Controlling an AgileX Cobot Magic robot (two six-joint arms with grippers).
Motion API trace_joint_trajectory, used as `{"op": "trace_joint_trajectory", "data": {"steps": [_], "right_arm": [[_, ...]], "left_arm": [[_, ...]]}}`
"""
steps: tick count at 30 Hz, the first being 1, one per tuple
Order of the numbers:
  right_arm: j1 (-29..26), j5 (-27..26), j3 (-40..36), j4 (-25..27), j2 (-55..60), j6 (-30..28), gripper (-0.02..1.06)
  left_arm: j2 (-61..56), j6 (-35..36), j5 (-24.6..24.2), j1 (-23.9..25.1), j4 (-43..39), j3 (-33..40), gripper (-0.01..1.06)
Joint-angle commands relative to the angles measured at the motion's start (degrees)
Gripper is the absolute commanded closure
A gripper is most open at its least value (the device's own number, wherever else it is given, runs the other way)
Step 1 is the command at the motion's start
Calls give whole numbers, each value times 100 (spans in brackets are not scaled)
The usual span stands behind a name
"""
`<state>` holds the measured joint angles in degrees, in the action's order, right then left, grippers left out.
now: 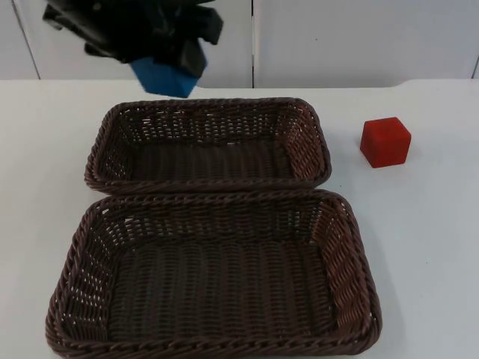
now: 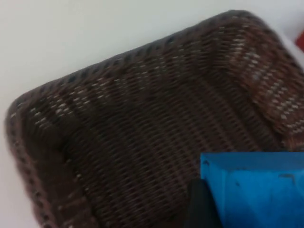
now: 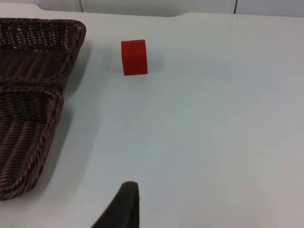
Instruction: Pick up one cube with the left hand and place it into the upper basket. Pick up one cube with the right hand and place it into the lower basket.
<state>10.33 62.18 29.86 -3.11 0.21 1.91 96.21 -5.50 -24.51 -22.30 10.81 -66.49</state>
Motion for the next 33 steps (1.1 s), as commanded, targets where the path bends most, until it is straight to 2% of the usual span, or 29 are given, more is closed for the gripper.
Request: {"op": "trace_joint_trajectory", "data": {"steps": [1, 21, 33], "right_arm": [[26, -33, -27, 23, -21, -23, -1], [26, -33, -27, 23, -21, -23, -1], [26, -33, -27, 23, -21, -23, -1]], "left_arm": [[-85, 144, 228, 86, 72, 98, 105], [-39, 156, 746, 176, 91, 285, 105], [500, 156, 1344, 176, 233, 275, 105]]}}
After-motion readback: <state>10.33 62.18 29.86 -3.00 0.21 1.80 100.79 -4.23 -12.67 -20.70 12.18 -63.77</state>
